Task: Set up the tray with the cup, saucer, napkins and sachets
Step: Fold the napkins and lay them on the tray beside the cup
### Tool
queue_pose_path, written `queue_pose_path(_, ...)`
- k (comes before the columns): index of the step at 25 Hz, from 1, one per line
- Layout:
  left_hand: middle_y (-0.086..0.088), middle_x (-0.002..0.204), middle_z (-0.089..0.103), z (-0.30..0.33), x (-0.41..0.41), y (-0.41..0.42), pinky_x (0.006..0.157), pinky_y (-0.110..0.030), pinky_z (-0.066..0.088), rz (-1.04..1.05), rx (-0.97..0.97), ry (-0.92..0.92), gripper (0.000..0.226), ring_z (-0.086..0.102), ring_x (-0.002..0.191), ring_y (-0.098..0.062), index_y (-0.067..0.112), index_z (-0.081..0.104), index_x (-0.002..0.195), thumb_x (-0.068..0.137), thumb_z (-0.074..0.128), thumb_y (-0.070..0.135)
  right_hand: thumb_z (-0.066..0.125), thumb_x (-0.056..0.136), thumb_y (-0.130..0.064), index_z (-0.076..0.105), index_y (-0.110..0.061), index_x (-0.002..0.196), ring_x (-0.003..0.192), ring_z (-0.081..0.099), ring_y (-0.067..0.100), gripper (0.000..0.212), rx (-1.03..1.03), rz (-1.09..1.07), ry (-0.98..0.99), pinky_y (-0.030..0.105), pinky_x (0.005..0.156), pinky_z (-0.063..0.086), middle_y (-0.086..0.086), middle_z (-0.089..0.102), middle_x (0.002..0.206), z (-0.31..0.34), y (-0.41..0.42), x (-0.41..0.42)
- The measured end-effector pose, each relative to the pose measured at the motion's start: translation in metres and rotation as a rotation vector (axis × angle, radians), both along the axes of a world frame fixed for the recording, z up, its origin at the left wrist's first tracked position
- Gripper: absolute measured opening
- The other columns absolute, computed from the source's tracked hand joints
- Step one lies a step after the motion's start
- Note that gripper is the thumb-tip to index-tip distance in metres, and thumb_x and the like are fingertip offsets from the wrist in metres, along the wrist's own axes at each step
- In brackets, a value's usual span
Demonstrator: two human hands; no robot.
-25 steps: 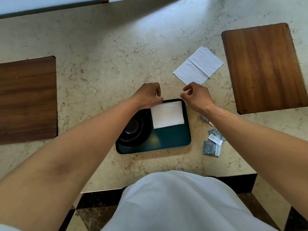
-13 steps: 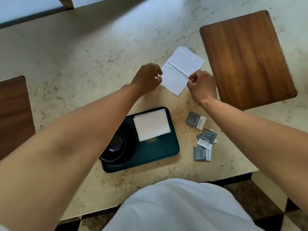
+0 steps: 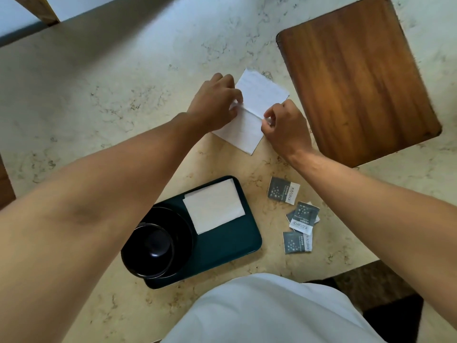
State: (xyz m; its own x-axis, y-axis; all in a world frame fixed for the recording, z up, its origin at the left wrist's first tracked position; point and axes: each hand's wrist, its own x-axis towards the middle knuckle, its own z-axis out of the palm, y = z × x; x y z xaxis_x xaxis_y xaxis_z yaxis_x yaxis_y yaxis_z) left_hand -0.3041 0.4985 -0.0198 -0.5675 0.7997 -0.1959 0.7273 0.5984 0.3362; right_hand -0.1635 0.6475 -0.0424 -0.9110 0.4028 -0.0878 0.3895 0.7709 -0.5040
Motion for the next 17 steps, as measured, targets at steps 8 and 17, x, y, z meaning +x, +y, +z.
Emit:
queue_pose_path(8,-0.014,0.118,0.061,0.004,0.004,-0.007,0.091,-0.043,0.047,0.015,-0.003,-0.002,0.028,0.053,0.113,-0.032,0.013,0.072,0.118,0.093,0.066,0.023,0.064,0.092,-0.016,0.071,-0.004,0.095,0.085,0.062,0.026,0.014,0.037,0.066,-0.006,0.034,0.074,0.054,0.014,0.063,0.097,0.005,-0.001,0.0)
queue_pose_path(17,-0.009,0.122,0.063,0.04,0.027,-0.035,0.094,-0.044,0.047,-0.026,0.03,0.029,0.019,0.049,0.12,-0.031,0.015,0.076,0.108,0.091,0.068,0.017,0.063,0.094,-0.025,0.069,-0.01,0.102,0.098,0.058,0.023,0.018,0.095,0.267,0.08,0.034,0.082,0.052,0.007,0.06,0.11,0.042,-0.01,0.02)
